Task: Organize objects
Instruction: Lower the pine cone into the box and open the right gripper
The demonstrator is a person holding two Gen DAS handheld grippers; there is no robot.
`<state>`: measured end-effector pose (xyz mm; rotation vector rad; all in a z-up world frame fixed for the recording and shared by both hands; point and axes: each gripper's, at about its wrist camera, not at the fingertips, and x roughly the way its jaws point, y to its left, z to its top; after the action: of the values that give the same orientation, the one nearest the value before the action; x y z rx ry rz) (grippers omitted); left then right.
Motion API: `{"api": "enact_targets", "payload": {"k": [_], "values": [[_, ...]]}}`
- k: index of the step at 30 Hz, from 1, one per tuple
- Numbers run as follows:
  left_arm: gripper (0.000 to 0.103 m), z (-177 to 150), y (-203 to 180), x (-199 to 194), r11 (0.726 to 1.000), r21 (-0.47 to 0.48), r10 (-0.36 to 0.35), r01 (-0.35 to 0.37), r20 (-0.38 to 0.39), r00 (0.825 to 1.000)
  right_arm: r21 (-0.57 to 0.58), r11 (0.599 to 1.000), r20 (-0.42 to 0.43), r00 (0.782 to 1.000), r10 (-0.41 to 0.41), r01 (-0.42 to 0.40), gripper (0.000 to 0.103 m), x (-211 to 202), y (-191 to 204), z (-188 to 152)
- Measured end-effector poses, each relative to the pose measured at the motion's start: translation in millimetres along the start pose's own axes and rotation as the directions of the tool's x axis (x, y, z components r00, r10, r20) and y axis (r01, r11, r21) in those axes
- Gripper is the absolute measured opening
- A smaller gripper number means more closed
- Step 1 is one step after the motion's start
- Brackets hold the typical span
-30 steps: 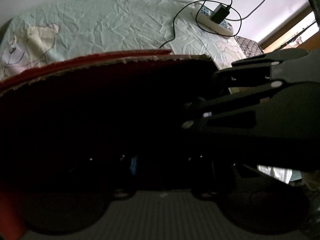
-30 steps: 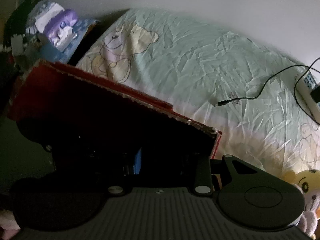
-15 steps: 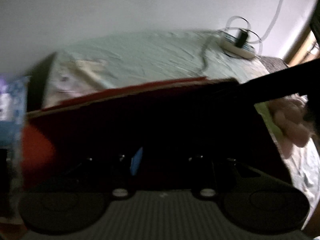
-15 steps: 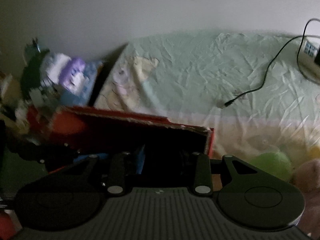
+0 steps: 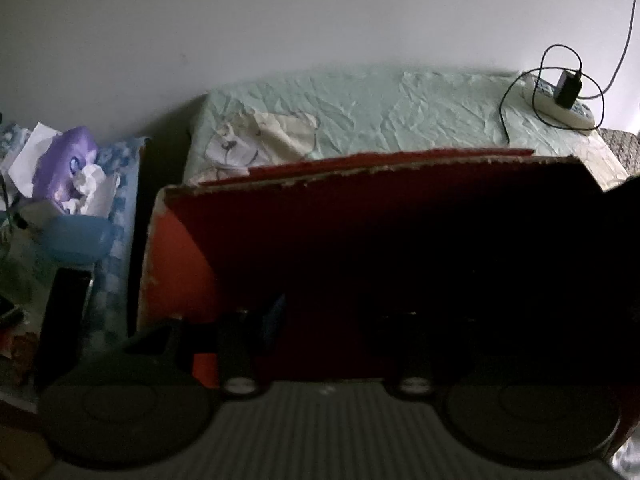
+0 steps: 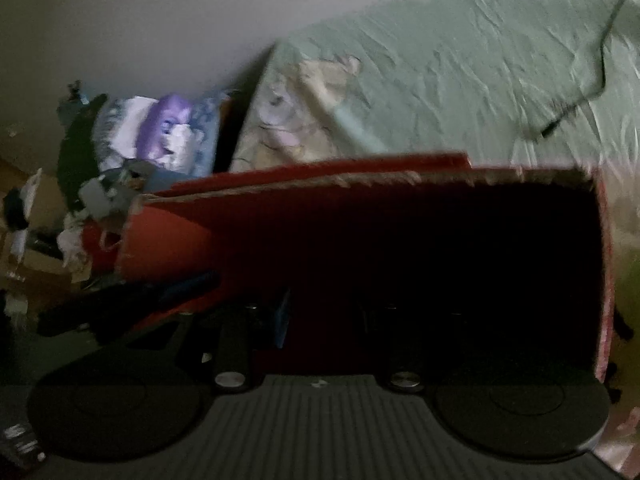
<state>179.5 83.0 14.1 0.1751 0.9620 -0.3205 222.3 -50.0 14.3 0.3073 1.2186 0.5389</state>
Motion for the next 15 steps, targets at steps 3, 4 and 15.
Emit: {"api": "enact_targets", "payload": {"k": [3, 4, 15], "values": [[0.047, -0.4, 2.0, 6.5, 1.0, -0.013, -0.024, 0.024, -0.037, 0.999, 0.046, 0.996, -0.025, 0.997, -0.071, 0.072, 0.037, 6.7, -12.1, -2.3], [0.047, -2.1, 2.4, 7.2, 0.999, -0.015, -0.036, 0.036, -0.044, 0.998, 0.047, 0.994, -0.022, 0.995, -0.102, 0.102, 0.037, 6.8, -14.6, -3.9], [0.051, -3.5, 3.5, 8.0, 0.999, -0.023, -0.037, 0.036, -0.046, 0.998, -0.026, 0.966, 0.121, 0.96, -0.252, 0.257, 0.036, -0.7, -7.3, -16.7]]}}
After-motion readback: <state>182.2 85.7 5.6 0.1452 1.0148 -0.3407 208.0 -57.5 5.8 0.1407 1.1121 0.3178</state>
